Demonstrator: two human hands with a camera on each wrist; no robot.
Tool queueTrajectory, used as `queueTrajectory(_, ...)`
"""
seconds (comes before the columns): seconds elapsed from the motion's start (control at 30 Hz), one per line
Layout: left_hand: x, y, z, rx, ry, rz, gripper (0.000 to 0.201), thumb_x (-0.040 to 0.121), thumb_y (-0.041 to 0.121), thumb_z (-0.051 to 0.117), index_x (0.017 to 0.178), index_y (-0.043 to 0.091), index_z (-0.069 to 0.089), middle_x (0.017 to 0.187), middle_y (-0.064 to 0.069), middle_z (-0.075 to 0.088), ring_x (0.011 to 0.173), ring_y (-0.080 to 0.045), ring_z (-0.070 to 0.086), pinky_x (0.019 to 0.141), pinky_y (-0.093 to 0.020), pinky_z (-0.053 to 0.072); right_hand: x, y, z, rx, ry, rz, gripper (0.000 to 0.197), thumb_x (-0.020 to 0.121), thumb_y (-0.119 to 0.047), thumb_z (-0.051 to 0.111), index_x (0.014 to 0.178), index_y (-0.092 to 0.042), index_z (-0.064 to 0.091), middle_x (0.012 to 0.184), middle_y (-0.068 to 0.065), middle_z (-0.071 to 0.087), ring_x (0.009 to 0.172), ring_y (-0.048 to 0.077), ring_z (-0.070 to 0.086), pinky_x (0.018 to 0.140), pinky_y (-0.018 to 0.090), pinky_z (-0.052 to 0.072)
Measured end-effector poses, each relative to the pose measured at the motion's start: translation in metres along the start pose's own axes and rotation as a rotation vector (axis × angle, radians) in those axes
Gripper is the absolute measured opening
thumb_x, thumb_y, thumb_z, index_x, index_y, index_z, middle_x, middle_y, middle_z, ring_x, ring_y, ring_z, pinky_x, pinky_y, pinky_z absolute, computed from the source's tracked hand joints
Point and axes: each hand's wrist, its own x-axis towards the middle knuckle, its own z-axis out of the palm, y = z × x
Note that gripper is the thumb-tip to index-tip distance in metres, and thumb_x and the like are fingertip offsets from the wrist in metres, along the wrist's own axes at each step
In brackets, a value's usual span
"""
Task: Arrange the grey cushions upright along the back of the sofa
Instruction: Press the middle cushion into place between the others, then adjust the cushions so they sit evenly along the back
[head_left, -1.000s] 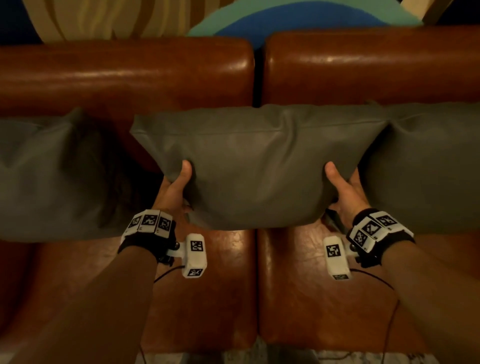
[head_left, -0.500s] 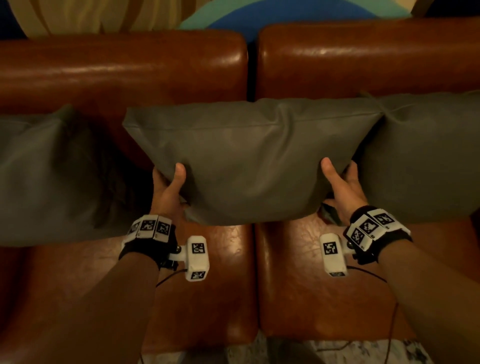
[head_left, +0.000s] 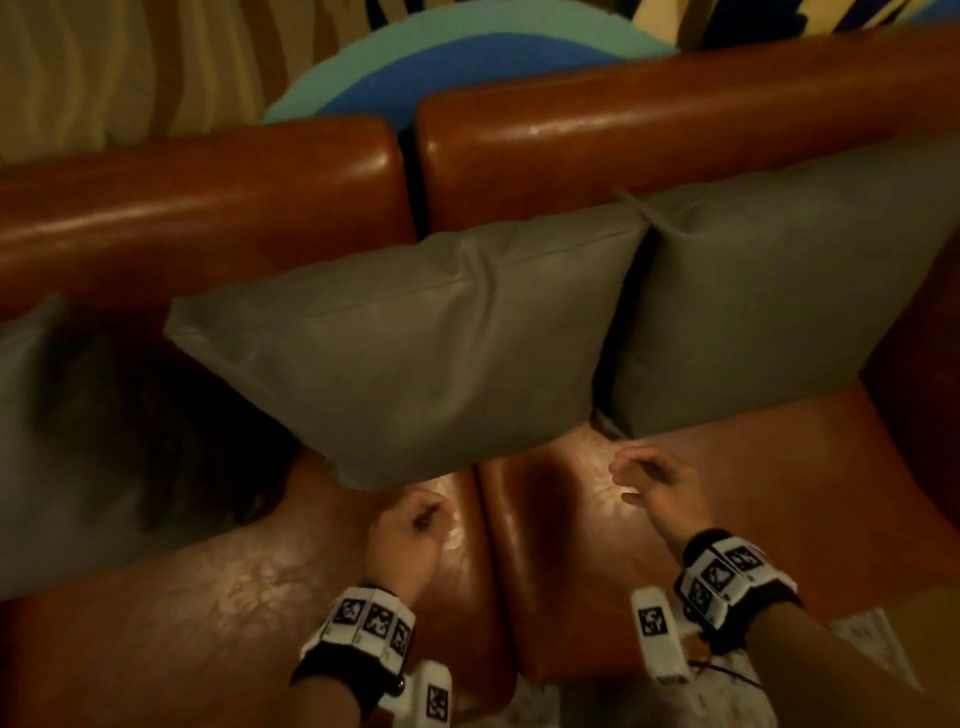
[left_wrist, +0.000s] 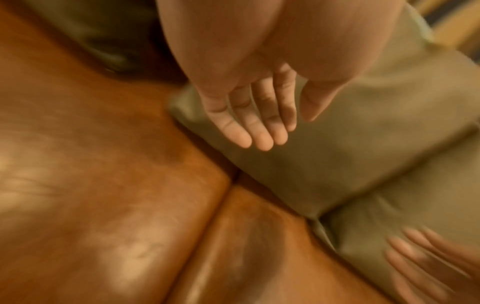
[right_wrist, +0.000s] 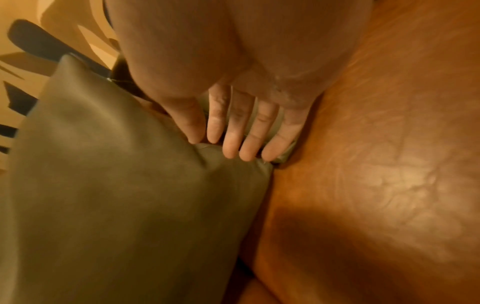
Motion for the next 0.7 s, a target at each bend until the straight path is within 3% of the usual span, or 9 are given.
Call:
queueTrajectory(0.13,0.005,0.052,0.070,0.108,-0.166,0.079,0.011,0.070,0.051,0.059,0.070,0.045,0.068,0.073,0.006,0.074,0.070,-0.018,0.068,0.077,-0.037,0.056,0.039,0.000,-0.053,-0.045,0.042,-0.004,0.016,0.086,-0.009,0.071,0.079,-0.023,0.069,0.086,0.003,0.070,0.083,0.026,0.065,0.083,0.048,0.055)
queueTrajectory(0.17,0.007,0.068,0.088,0.130,-0.183,0.103,0.009,0.073,0.047,0.062,0.073,0.041,0.068,0.079,0.001,0.076,0.073,-0.017,0.069,0.079,-0.035,0.056,0.050,-0.005,-0.072,-0.045,0.076,-0.022,0.012,0.085,-0.010,0.072,0.082,-0.020,0.068,0.085,0.002,0.069,0.081,0.023,0.065,0.084,0.046,0.054)
queueTrajectory(0.23,0.015,0.099,0.127,0.146,-0.179,0.136,0.004,0.084,0.032,0.068,0.087,0.035,0.068,0.089,0.000,0.076,0.088,-0.021,0.072,0.089,-0.038,0.056,0.073,-0.024,-0.110,-0.044,0.167,-0.077,0.012,0.084,-0.011,0.074,0.092,-0.010,0.066,0.082,0.003,0.065,0.072,0.005,0.064,0.076,0.029,0.053)
queueTrajectory(0.3,0.028,0.128,0.162,0.103,-0.168,0.115,0.017,0.089,0.024,0.069,0.102,0.035,0.064,0.097,0.003,0.074,0.101,-0.023,0.070,0.097,-0.044,0.055,0.094,-0.045,-0.151,-0.062,0.287,-0.120,0.027,0.082,-0.018,0.076,0.103,-0.005,0.064,0.081,0.002,0.063,0.065,-0.002,0.061,0.069,0.021,0.047)
queueTrajectory(0.43,0.057,0.179,0.222,-0.088,-0.079,0.001,0.068,0.087,0.030,0.072,0.147,0.024,0.040,0.142,-0.004,0.055,0.127,-0.025,0.057,0.111,-0.043,0.044,0.140,-0.074,-0.229,-0.116,0.476,-0.107,0.052,0.077,-0.042,0.078,0.115,-0.013,0.058,0.094,-0.001,0.063,0.091,0.015,0.058,0.083,0.024,0.039)
queueTrajectory(0.5,0.069,0.197,0.239,-0.184,-0.033,-0.008,0.088,0.084,0.039,0.073,0.155,0.031,0.023,0.156,-0.008,0.041,0.140,-0.027,0.046,0.115,-0.046,0.040,0.166,-0.086,-0.258,-0.118,0.473,-0.118,0.066,0.072,-0.051,0.079,0.122,-0.016,0.053,0.106,-0.001,0.063,0.096,0.018,0.059,0.084,0.026,0.042)
queueTrajectory(0.57,0.076,0.208,0.248,-0.369,-0.025,-0.031,0.087,0.085,0.047,0.070,0.155,0.042,0.017,0.162,-0.004,0.034,0.144,-0.031,0.040,0.114,-0.054,0.038,0.193,-0.097,-0.280,-0.127,0.410,-0.120,0.078,0.069,-0.057,0.080,0.131,-0.021,0.048,0.123,0.000,0.059,0.105,0.019,0.059,0.091,0.030,0.046)
queueTrajectory(0.63,0.082,0.215,0.252,-0.523,-0.041,-0.097,0.087,0.074,0.064,0.069,0.148,0.056,0.024,0.160,0.004,0.038,0.142,-0.032,0.042,0.111,-0.062,0.036,0.215,-0.109,-0.294,-0.101,0.313,-0.112,0.091,0.064,-0.061,0.079,0.139,-0.027,0.041,0.139,0.001,0.053,0.119,0.019,0.056,0.102,0.036,0.046)
queueTrajectory(0.7,0.086,0.224,0.261,-0.586,-0.078,-0.121,0.092,0.057,0.075,0.075,0.140,0.060,0.036,0.154,0.007,0.048,0.139,-0.032,0.047,0.108,-0.068,0.037,0.229,-0.118,-0.302,0.002,0.205,-0.095,0.099,0.058,-0.064,0.080,0.142,-0.034,0.037,0.140,-0.002,0.053,0.117,0.015,0.058,0.096,0.039,0.049)
